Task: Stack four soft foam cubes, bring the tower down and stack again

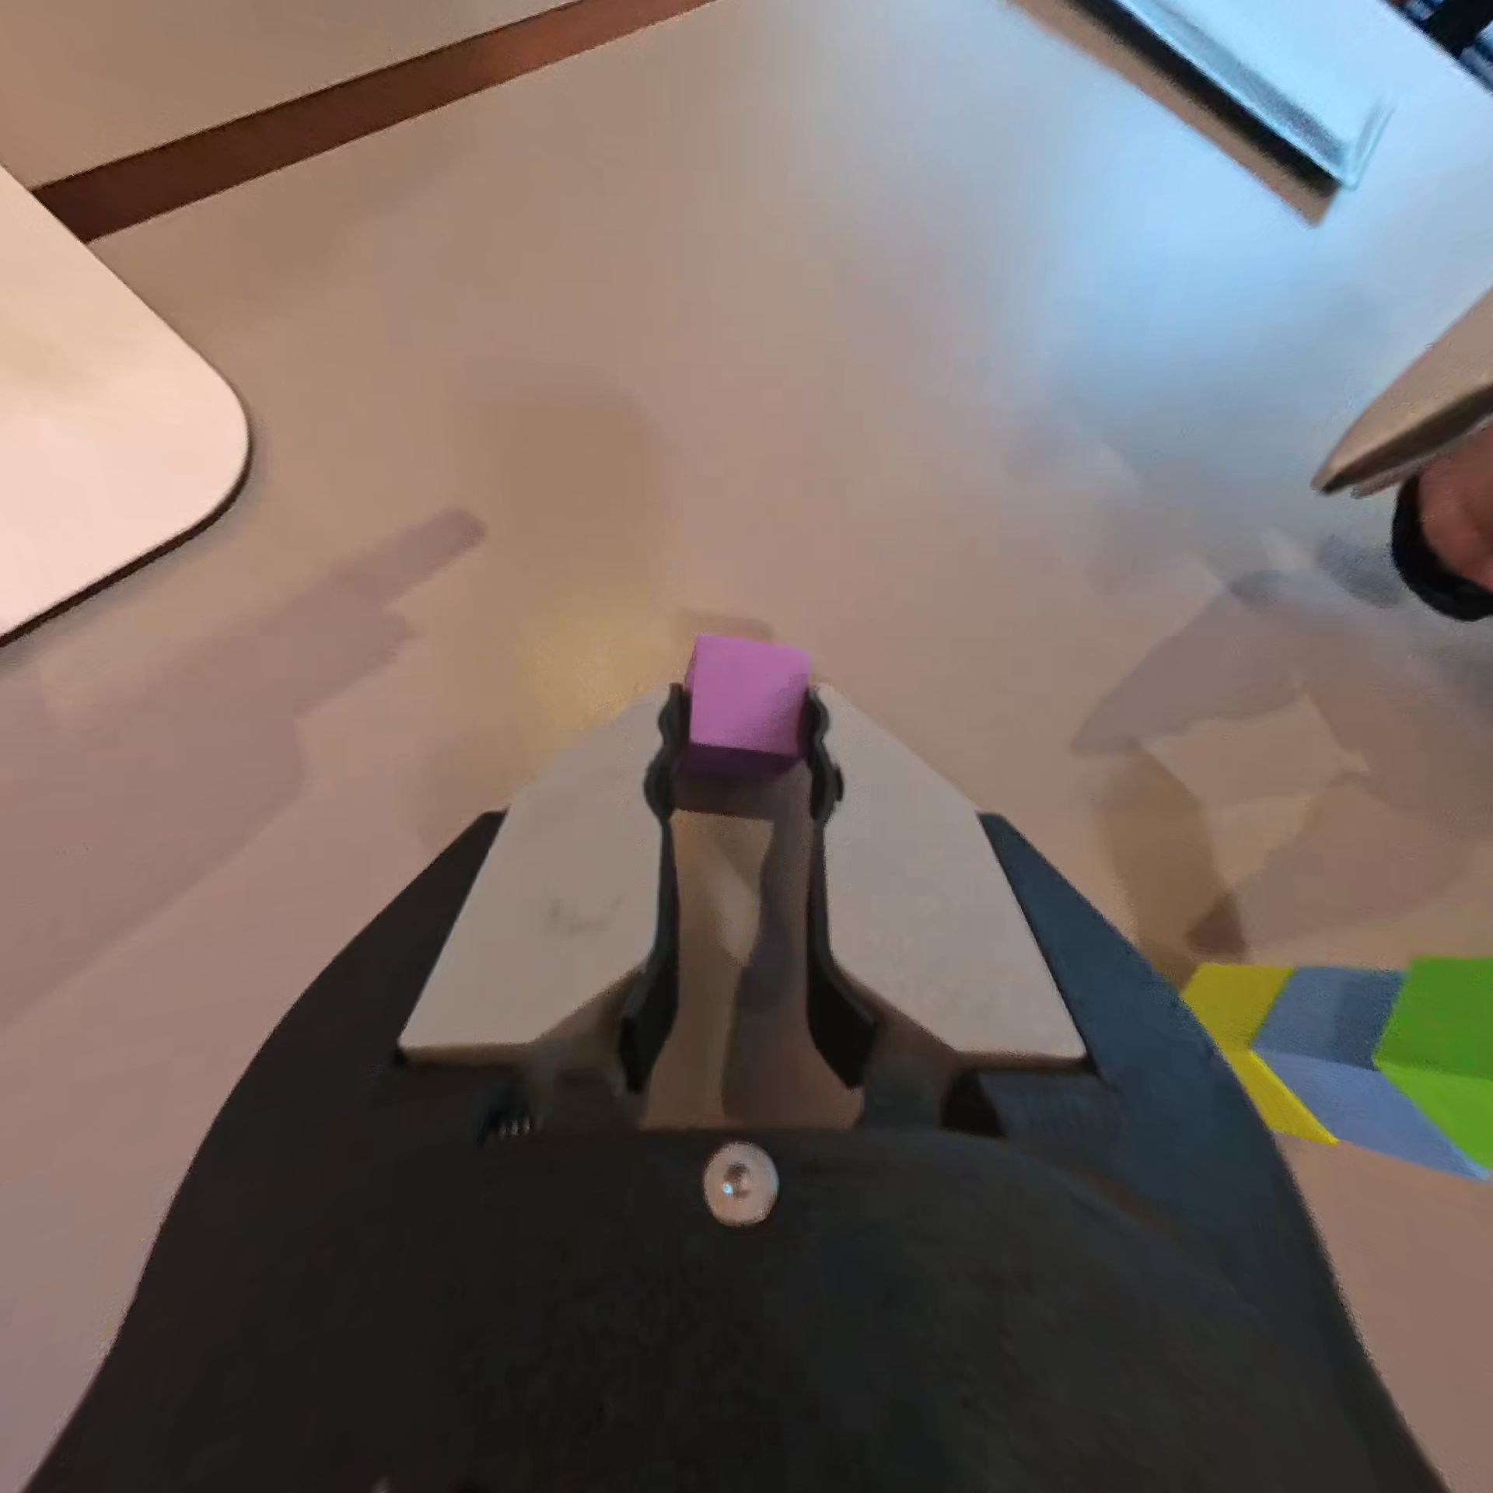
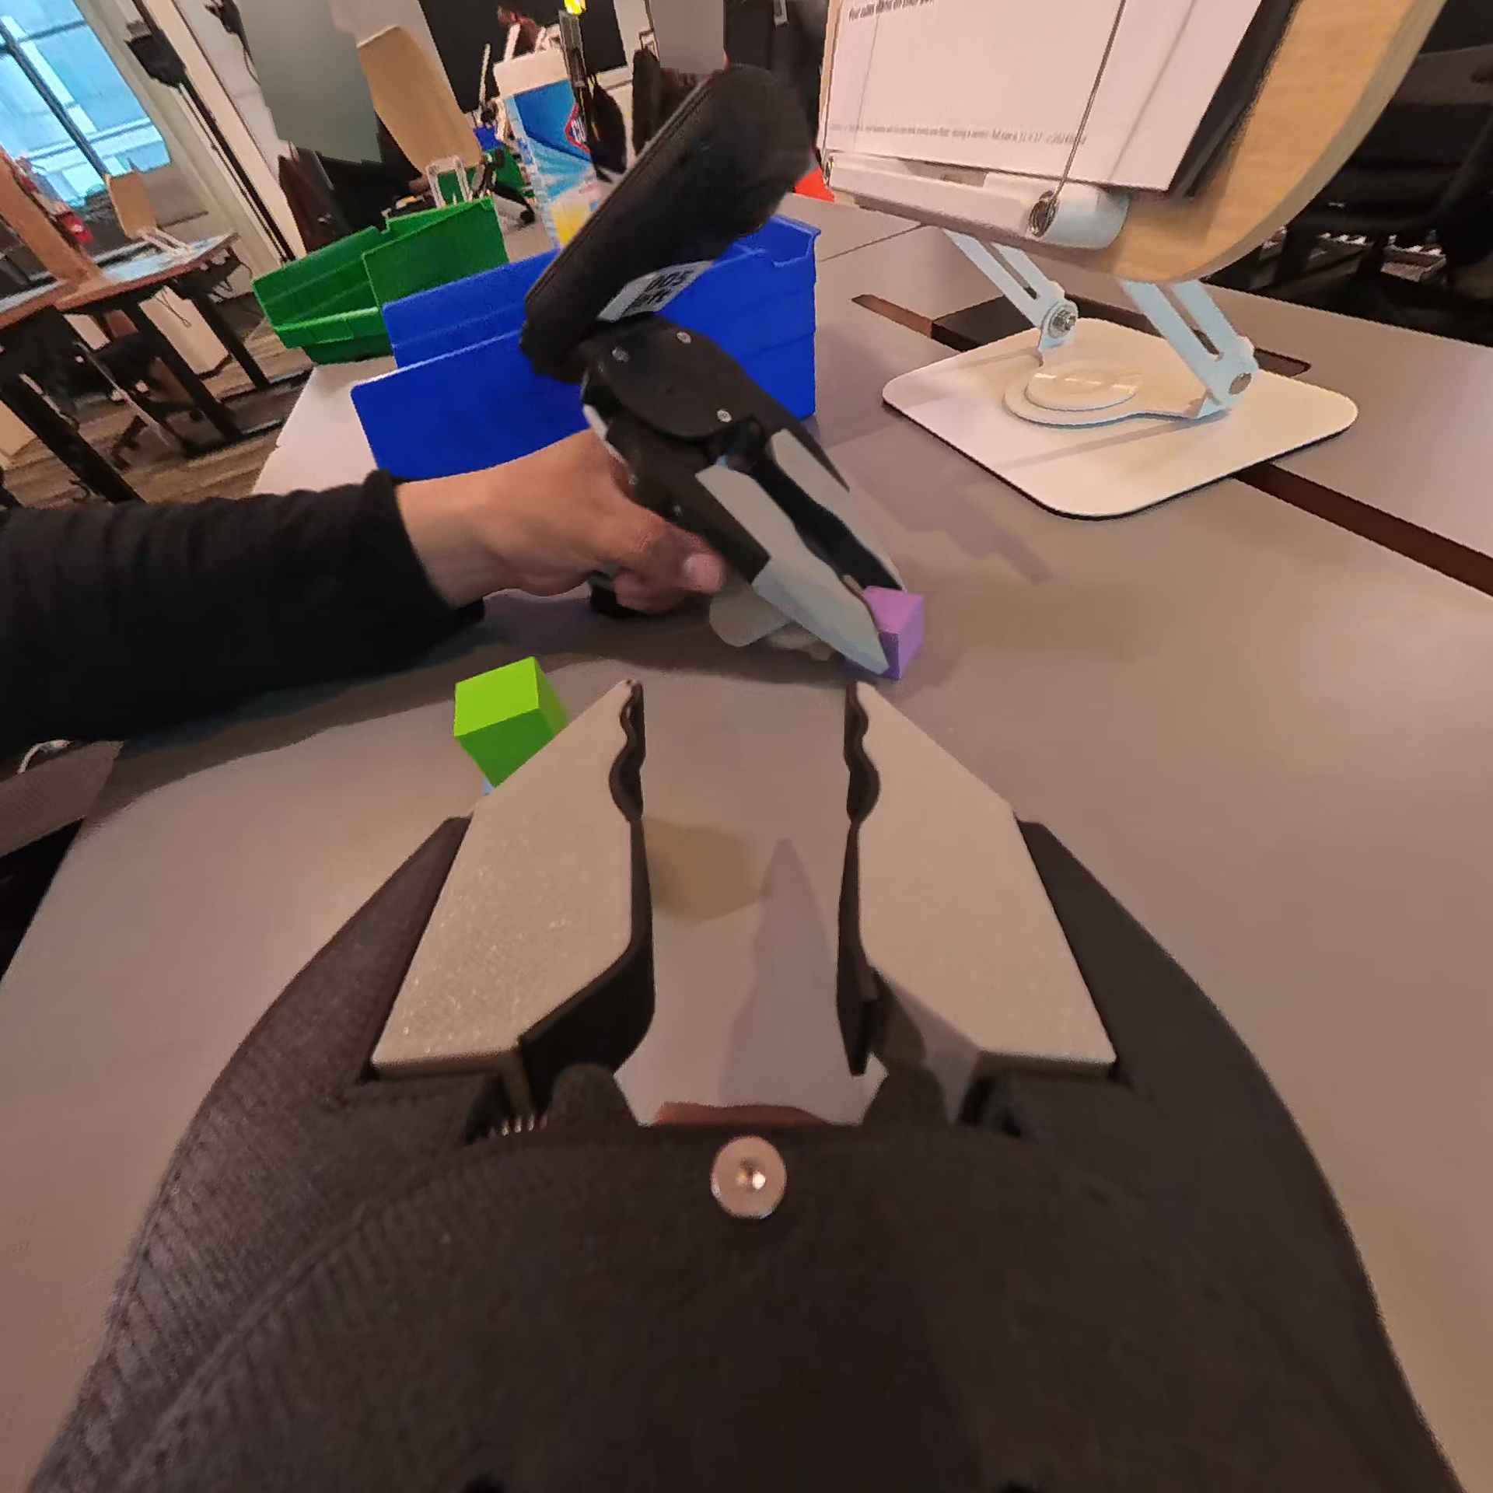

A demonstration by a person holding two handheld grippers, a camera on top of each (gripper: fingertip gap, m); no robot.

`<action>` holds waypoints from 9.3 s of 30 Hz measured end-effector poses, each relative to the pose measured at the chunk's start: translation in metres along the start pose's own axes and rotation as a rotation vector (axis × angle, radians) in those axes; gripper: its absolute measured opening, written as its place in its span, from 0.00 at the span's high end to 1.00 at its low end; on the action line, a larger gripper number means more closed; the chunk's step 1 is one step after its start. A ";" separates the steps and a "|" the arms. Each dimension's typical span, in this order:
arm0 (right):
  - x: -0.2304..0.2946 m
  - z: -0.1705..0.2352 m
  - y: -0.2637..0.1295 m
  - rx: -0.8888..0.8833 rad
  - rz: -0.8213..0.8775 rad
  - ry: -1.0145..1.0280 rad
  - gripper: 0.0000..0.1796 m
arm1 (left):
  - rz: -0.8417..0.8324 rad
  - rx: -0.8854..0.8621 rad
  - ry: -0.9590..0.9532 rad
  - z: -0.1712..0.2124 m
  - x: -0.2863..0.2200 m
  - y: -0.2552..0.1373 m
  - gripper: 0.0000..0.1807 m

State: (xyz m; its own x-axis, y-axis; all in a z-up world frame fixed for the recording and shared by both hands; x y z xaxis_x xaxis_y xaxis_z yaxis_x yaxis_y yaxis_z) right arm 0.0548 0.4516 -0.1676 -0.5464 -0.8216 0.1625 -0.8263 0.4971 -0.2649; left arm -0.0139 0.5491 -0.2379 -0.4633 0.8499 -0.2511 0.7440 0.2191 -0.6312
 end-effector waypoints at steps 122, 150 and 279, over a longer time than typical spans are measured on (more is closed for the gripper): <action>0.043 0.056 0.037 0.376 -0.134 -0.058 0.78 | -0.574 -0.404 1.185 0.012 -0.072 -0.101 1.00; 0.006 0.022 0.015 0.231 0.103 -0.097 0.81 | 0.058 -0.073 0.738 0.070 -0.107 -0.055 0.81; -0.061 0.067 0.003 0.416 0.458 0.062 0.87 | 0.075 0.125 0.629 0.054 -0.096 -0.063 0.86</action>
State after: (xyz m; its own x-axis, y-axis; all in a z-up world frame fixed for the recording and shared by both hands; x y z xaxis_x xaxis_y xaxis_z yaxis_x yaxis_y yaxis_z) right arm 0.0951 0.4841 -0.2422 -0.8502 -0.5265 -0.0034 -0.3903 0.6347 -0.6669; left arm -0.0420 0.4282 -0.2135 -0.0134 0.9876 0.1567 0.6838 0.1234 -0.7191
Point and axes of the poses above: each gripper's, where its closed fingertips meet, y out along the fingers, z out of its underside, x = y × z across the jaws, the point moved 2 cm from there along -y, back along the fingers, and after that the axes turned 2 degrees about -y, right-handed, at the moved point
